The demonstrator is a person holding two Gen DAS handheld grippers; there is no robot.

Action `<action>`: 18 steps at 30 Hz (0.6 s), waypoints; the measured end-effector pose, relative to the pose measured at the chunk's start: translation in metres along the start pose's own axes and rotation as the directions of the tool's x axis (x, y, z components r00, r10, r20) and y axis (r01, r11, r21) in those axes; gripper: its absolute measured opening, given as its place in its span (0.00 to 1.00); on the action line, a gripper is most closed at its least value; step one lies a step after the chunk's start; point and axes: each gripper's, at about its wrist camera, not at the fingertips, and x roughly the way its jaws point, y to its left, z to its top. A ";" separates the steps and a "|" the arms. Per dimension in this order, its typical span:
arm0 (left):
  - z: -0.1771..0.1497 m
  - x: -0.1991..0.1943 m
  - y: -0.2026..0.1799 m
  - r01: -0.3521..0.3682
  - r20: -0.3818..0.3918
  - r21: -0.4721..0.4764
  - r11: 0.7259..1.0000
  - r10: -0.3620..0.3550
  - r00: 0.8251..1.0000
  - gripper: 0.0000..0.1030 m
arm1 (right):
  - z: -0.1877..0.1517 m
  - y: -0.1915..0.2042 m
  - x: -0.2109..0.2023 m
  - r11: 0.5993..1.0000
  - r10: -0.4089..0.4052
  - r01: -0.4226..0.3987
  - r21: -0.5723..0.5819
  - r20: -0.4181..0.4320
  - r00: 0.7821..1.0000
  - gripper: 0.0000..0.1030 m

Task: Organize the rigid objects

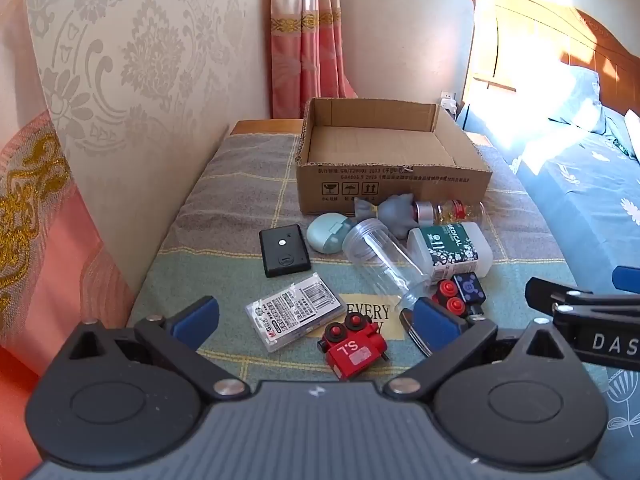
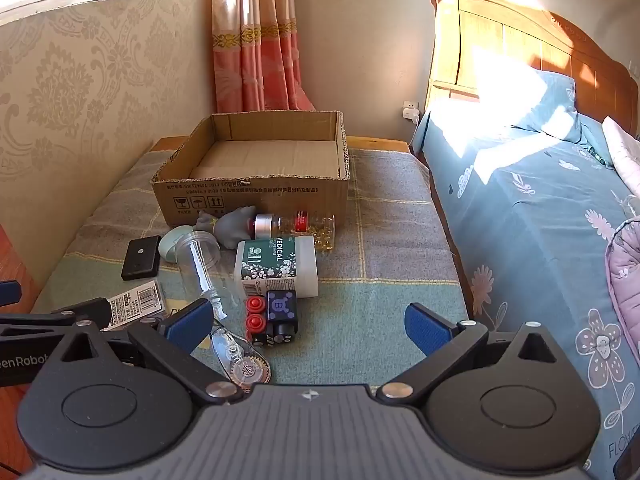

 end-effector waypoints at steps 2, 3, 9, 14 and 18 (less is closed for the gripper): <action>0.000 0.000 0.000 -0.001 -0.001 0.002 1.000 0.001 1.000 1.00 | 0.000 0.000 0.000 1.000 0.000 0.000 -0.001 0.005 1.000 1.00; 0.000 0.000 -0.001 -0.007 0.005 0.007 1.000 0.007 1.000 1.00 | 0.000 0.000 0.000 1.000 0.000 0.000 -0.001 0.005 1.000 1.00; -0.002 -0.001 -0.002 -0.004 0.003 0.004 1.000 0.004 1.000 1.00 | 0.000 0.000 0.000 1.000 -0.002 0.002 -0.002 0.001 1.000 1.00; -0.002 0.001 0.000 -0.004 0.000 0.001 1.000 0.004 1.000 0.99 | 0.000 0.000 0.000 1.000 0.001 -0.001 0.000 -0.002 1.000 1.00; -0.002 0.002 -0.001 -0.004 -0.003 -0.002 1.000 0.004 1.000 1.00 | 0.000 0.000 0.000 1.000 0.001 -0.001 0.000 -0.003 1.000 1.00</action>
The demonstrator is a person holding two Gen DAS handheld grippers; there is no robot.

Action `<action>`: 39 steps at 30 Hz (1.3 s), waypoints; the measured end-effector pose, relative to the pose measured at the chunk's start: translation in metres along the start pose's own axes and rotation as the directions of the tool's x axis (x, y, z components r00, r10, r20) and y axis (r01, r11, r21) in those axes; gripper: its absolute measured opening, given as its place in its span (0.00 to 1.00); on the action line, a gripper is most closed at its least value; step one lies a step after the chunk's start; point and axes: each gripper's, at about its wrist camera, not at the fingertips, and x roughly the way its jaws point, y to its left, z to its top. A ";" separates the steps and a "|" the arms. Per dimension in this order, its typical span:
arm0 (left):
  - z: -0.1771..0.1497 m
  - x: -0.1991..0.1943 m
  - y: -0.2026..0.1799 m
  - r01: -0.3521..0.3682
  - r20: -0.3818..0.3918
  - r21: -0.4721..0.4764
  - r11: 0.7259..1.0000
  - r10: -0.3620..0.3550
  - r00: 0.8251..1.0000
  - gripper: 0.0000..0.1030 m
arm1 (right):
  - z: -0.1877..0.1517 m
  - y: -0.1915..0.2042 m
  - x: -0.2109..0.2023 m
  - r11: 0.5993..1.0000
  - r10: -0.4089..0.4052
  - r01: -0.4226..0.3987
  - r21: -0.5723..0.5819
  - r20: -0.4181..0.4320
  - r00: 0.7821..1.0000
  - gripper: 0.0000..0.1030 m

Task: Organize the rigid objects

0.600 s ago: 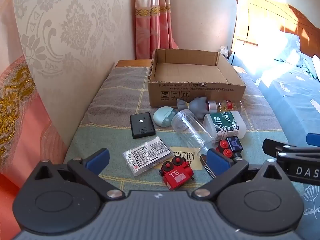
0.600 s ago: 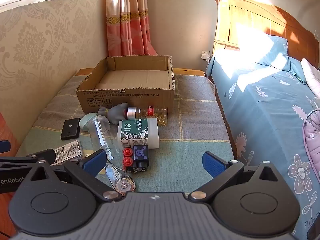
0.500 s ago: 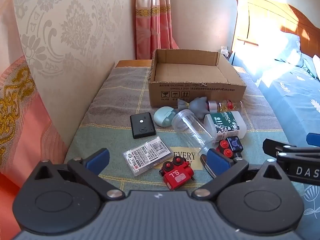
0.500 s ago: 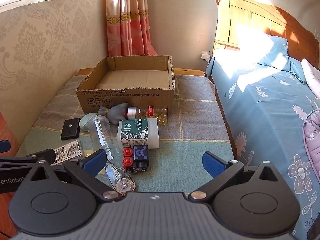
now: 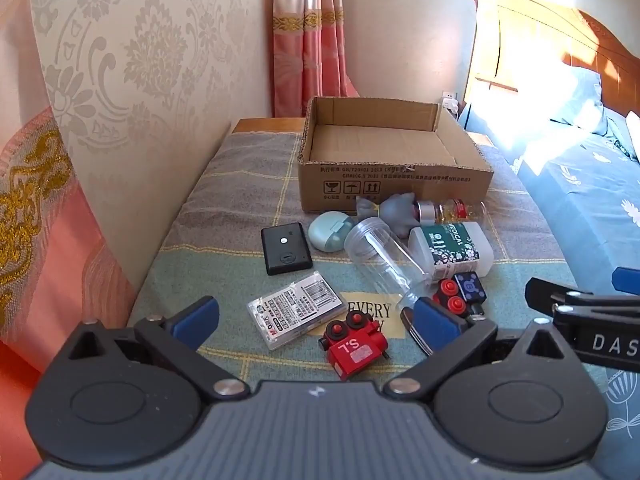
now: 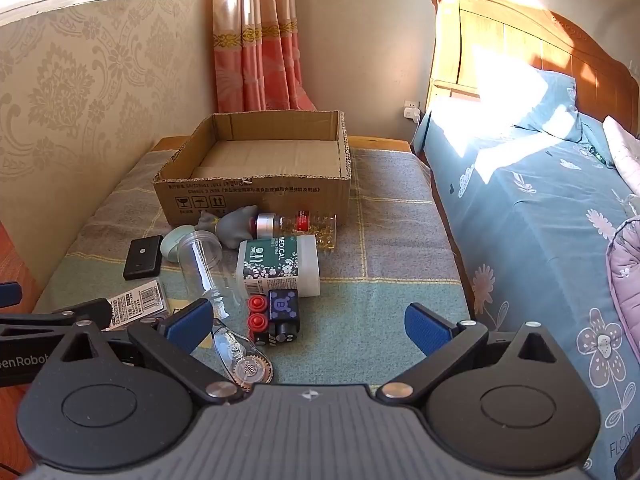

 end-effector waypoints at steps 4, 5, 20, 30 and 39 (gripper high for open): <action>-0.001 -0.002 0.000 -0.003 -0.006 -0.007 1.000 0.003 1.000 0.99 | 0.000 -0.001 0.000 1.000 0.003 -0.003 0.001 -0.002 1.000 1.00; -0.001 -0.002 0.000 -0.003 -0.010 -0.010 1.000 0.002 1.000 0.99 | 0.000 -0.001 0.001 1.000 0.002 -0.002 0.000 -0.003 1.000 1.00; 0.000 -0.001 0.000 0.000 -0.023 -0.020 1.000 -0.001 1.000 0.99 | 0.000 0.000 0.000 1.000 0.007 -0.007 0.000 -0.004 1.000 1.00; -0.001 -0.001 0.001 0.001 -0.022 -0.021 1.000 -0.001 1.000 0.99 | -0.001 0.000 -0.001 1.000 0.009 -0.009 0.001 -0.003 1.000 1.00; -0.001 -0.002 0.003 0.002 -0.018 -0.023 1.000 -0.002 1.000 0.99 | 0.000 0.000 -0.002 1.000 0.011 -0.011 0.002 -0.001 1.000 1.00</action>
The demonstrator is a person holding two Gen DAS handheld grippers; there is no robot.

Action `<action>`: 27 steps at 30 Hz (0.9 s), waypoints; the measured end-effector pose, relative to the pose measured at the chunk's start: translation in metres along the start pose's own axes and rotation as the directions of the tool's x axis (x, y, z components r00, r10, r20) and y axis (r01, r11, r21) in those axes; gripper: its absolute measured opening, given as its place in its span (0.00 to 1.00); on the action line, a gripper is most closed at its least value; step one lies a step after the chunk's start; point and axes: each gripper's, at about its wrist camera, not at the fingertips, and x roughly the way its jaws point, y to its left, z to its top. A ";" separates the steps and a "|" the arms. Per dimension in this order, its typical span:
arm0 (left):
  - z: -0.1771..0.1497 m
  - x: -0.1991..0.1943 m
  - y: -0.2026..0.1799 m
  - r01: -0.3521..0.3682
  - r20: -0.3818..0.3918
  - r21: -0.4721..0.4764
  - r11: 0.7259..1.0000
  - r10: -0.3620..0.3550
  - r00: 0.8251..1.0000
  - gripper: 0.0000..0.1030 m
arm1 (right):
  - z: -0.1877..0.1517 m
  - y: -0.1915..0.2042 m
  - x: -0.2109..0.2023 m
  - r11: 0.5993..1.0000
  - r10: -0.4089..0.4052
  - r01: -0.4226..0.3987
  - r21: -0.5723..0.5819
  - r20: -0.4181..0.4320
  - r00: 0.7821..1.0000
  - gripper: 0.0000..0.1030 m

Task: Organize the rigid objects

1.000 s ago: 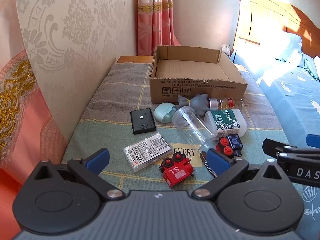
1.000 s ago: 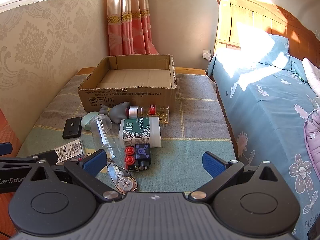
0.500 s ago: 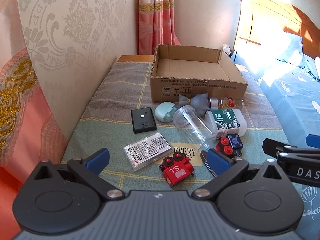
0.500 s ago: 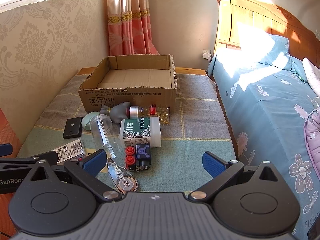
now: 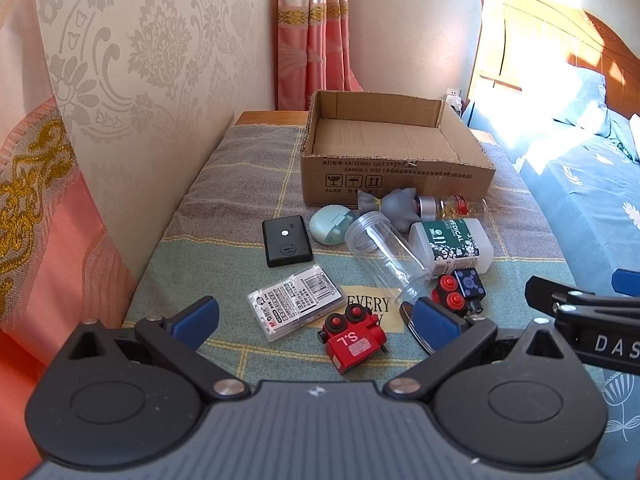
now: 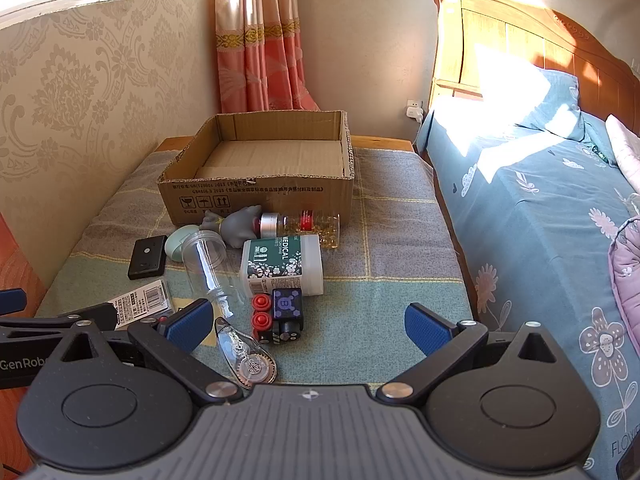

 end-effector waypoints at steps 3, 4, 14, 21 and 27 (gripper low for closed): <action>0.000 -0.001 0.000 0.000 0.001 -0.001 1.000 0.000 1.000 0.99 | 0.000 0.000 -0.001 1.000 -0.001 0.001 0.000 0.002 1.000 1.00; 0.000 -0.001 0.000 0.000 0.001 -0.001 1.000 0.000 1.000 0.99 | 0.000 0.000 -0.001 1.000 0.000 0.000 0.000 0.002 1.000 1.00; 0.000 -0.002 -0.001 -0.002 0.004 0.000 1.000 0.002 1.000 0.99 | 0.001 -0.001 -0.001 1.000 0.002 -0.002 0.003 0.003 1.000 1.00; 0.001 -0.004 -0.002 -0.004 0.014 0.004 1.000 0.004 1.000 0.99 | 0.003 0.000 -0.002 1.000 0.002 -0.002 -0.003 0.008 1.000 1.00; 0.002 -0.006 0.000 -0.001 0.021 0.002 1.000 0.001 1.000 0.99 | 0.004 0.002 -0.004 1.000 0.010 -0.010 -0.013 0.017 1.000 1.00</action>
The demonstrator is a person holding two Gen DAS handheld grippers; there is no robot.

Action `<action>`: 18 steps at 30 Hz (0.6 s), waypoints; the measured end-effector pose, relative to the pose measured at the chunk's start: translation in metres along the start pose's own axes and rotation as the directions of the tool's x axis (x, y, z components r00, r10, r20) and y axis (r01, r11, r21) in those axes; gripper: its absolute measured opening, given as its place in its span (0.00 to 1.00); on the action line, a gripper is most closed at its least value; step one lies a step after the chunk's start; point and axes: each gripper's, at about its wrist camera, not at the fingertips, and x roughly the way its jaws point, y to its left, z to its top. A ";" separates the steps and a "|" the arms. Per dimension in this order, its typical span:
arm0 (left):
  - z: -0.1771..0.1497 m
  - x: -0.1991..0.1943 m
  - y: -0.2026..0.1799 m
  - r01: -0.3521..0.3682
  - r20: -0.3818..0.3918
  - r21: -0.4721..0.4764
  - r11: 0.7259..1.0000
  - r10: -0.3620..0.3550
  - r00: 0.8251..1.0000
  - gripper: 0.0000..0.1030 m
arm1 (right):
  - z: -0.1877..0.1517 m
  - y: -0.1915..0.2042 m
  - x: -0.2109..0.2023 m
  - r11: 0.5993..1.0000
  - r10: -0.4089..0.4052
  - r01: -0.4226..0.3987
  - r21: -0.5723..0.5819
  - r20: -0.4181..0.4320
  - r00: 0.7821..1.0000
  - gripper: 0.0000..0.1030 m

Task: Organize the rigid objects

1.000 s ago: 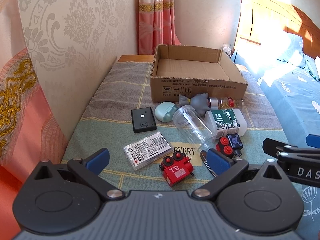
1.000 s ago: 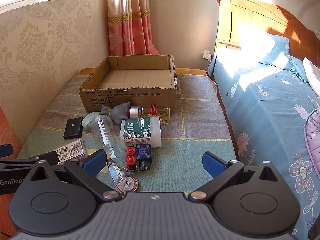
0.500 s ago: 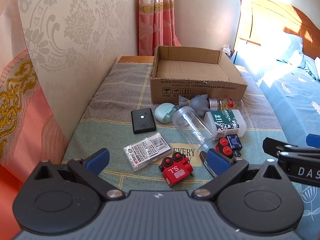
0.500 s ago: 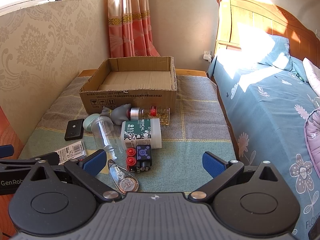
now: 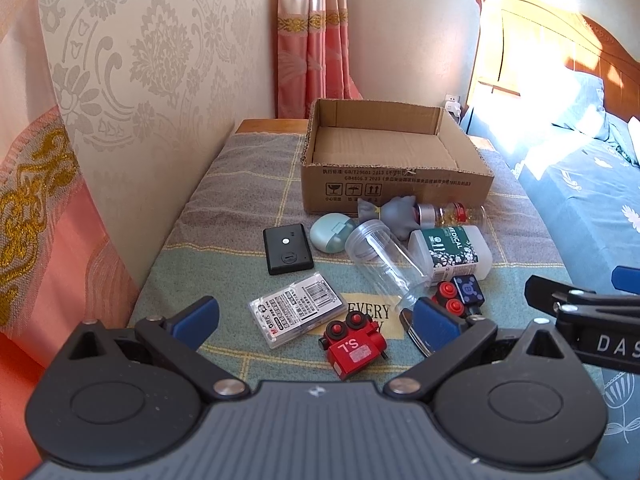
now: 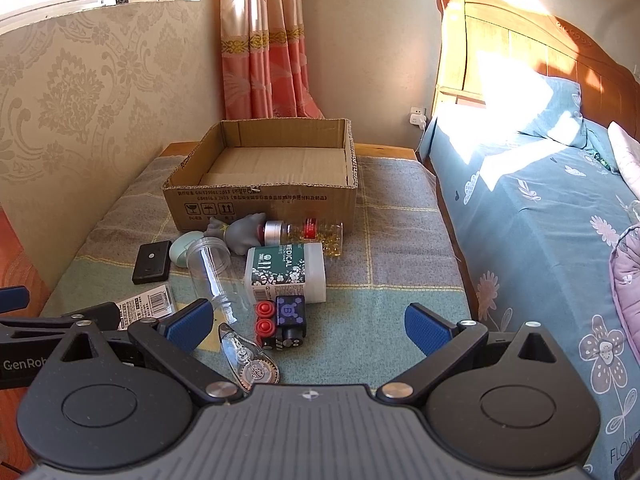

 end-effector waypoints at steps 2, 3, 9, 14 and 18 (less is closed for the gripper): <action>0.001 -0.001 0.001 0.000 0.004 0.000 1.000 0.000 1.000 0.99 | 0.000 0.000 0.000 1.000 0.006 -0.006 -0.003 0.004 1.000 1.00; 0.001 -0.001 0.001 -0.001 0.007 0.000 1.000 0.001 1.000 0.99 | 0.000 0.000 -0.001 1.000 0.007 -0.007 -0.006 0.006 1.000 1.00; 0.002 0.000 0.003 0.018 0.041 0.020 1.000 -0.019 0.999 0.99 | 0.000 -0.001 0.000 0.999 0.033 -0.033 -0.016 0.016 0.999 1.00; 0.001 0.003 0.008 0.020 0.063 0.034 0.999 -0.022 0.998 0.99 | 0.000 -0.003 0.005 0.998 0.060 -0.060 -0.026 0.025 0.998 1.00; 0.001 0.012 0.015 0.016 0.075 0.043 0.999 -0.019 0.997 1.00 | -0.001 -0.007 0.010 0.993 0.112 -0.111 -0.026 0.041 0.993 1.00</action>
